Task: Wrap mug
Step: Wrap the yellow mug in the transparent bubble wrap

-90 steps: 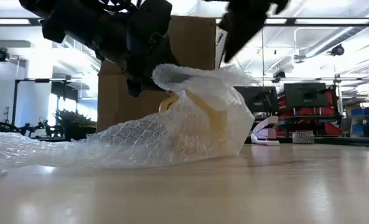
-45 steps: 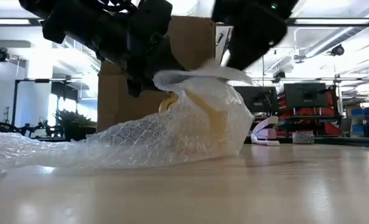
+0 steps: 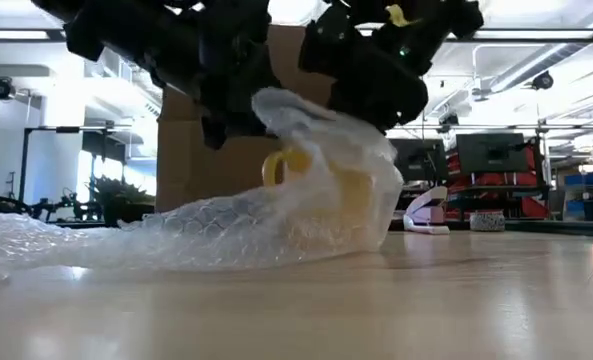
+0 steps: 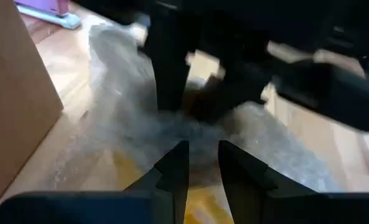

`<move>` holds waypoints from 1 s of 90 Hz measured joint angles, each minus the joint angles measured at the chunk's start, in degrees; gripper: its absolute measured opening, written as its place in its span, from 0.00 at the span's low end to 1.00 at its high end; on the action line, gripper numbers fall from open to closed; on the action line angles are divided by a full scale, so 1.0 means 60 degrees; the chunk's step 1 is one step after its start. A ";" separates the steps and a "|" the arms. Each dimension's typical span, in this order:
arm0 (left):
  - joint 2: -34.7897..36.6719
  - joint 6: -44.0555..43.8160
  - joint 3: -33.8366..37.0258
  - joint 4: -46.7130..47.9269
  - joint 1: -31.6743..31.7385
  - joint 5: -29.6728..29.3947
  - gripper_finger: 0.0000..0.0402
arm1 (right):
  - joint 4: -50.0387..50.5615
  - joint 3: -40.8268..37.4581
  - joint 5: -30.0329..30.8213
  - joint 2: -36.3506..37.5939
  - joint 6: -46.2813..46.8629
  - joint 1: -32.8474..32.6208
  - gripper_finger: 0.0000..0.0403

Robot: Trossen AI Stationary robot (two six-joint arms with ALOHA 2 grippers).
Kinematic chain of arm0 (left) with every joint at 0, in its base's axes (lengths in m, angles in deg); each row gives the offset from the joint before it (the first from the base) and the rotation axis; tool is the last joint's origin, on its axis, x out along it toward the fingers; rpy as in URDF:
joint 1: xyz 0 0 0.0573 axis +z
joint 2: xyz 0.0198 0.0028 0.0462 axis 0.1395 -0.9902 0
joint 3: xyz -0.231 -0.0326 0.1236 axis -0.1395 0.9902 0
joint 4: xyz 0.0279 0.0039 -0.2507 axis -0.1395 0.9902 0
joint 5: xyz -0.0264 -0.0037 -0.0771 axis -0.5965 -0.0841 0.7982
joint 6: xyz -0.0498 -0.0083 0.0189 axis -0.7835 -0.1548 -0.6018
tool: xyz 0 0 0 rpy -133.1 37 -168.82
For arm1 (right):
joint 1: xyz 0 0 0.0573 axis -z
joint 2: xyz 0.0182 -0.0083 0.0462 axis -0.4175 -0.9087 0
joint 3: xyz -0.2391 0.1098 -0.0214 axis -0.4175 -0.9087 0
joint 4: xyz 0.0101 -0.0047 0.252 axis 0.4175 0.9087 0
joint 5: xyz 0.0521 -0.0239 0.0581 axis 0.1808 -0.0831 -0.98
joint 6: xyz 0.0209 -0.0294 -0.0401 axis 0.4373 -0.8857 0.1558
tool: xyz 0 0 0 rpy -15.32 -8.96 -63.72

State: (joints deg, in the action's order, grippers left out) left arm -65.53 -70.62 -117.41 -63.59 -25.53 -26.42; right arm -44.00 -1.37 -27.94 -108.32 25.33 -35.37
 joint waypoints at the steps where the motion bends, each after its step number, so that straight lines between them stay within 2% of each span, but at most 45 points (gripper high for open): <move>1: 0.0031 0.0000 0.0000 0.0001 -0.0002 0.0000 0.18 | 0.0014 0.0007 -0.0005 0.0000 -0.0011 0.0000 0.00; 20: 0.0417 0.0020 -0.0028 0.0483 -0.0009 -0.0050 0.18 | 0.0306 0.0159 -0.0075 0.0015 -0.0146 0.0000 0.00; 39: 0.0429 -0.0156 -0.0026 0.1690 -0.0009 -0.0213 0.18 | 0.0267 0.0167 -0.0060 -0.0093 -0.0154 0.0042 0.00; 50: 0.0433 -0.0239 -0.0026 0.2023 -0.0002 -0.0619 0.18 | 0.0301 0.0169 -0.0042 -0.0095 -0.0153 0.0040 0.00; 61: 0.0436 -0.0287 -0.0026 0.2381 -0.0002 -0.0623 0.18 | 0.0316 0.0165 -0.0042 -0.0102 -0.0154 0.0040 0.00; 80: -0.0253 -0.0315 0.0065 0.2224 -0.0009 -0.0597 0.18 | 0.0350 0.0158 -0.0076 -0.0106 -0.0153 0.0040 0.00; 90: -0.0828 0.0002 0.0080 0.1552 -0.0009 -0.0254 0.18 | 0.0397 0.0158 -0.0128 -0.0109 -0.0140 0.0033 0.00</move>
State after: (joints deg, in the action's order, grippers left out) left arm -70.50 -70.61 -116.93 -54.28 -25.58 -27.95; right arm -41.62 -0.43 -28.71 -108.97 24.49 -35.18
